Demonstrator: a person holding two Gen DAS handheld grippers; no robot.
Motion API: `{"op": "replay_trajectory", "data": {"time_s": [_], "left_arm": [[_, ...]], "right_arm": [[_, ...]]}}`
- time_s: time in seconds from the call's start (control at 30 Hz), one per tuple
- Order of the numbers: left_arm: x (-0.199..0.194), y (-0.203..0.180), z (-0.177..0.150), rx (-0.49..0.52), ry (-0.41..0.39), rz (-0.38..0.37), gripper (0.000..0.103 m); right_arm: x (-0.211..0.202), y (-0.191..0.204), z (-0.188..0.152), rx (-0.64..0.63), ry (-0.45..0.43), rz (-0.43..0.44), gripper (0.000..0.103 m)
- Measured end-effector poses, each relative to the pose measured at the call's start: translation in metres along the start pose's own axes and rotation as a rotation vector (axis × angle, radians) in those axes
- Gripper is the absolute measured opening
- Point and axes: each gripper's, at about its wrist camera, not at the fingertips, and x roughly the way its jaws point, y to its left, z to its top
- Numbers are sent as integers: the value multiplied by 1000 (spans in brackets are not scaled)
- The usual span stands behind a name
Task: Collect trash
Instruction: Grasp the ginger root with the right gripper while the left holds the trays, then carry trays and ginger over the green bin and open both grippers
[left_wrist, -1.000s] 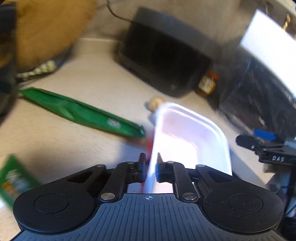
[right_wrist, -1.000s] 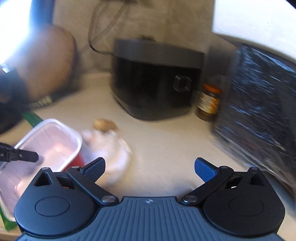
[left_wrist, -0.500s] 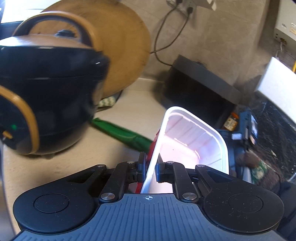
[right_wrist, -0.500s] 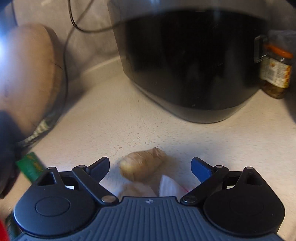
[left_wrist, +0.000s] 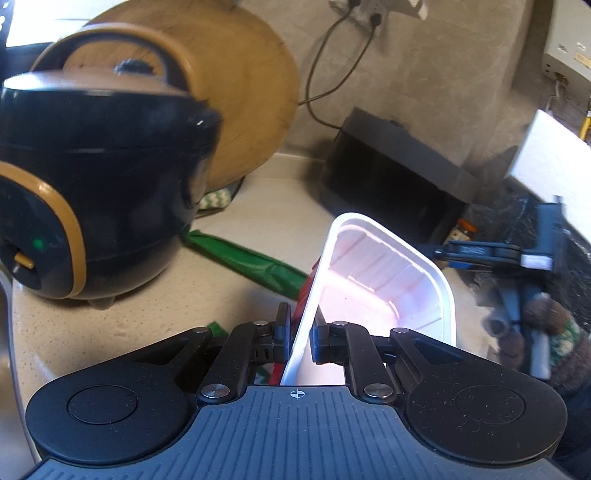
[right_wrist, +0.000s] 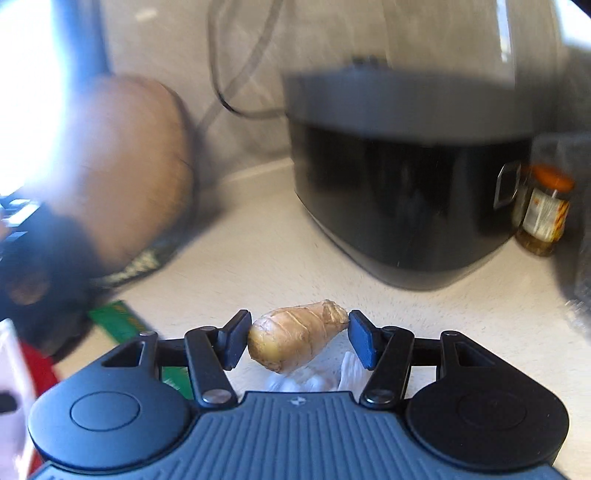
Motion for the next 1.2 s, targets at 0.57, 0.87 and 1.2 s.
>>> {"op": "replay_trajectory", "data": {"time_s": [0.57, 0.87, 1.2], "left_arm": [[30, -164, -75, 192, 105, -321, 13], [127, -225, -198, 282, 334, -412, 13], [289, -224, -384, 297, 693, -208, 13]], "right_arm": [[-204, -107, -167, 22, -115, -216, 58], [-236, -171, -278, 97, -41, -469, 58], [-197, -212, -395, 228, 179, -510, 58]]}}
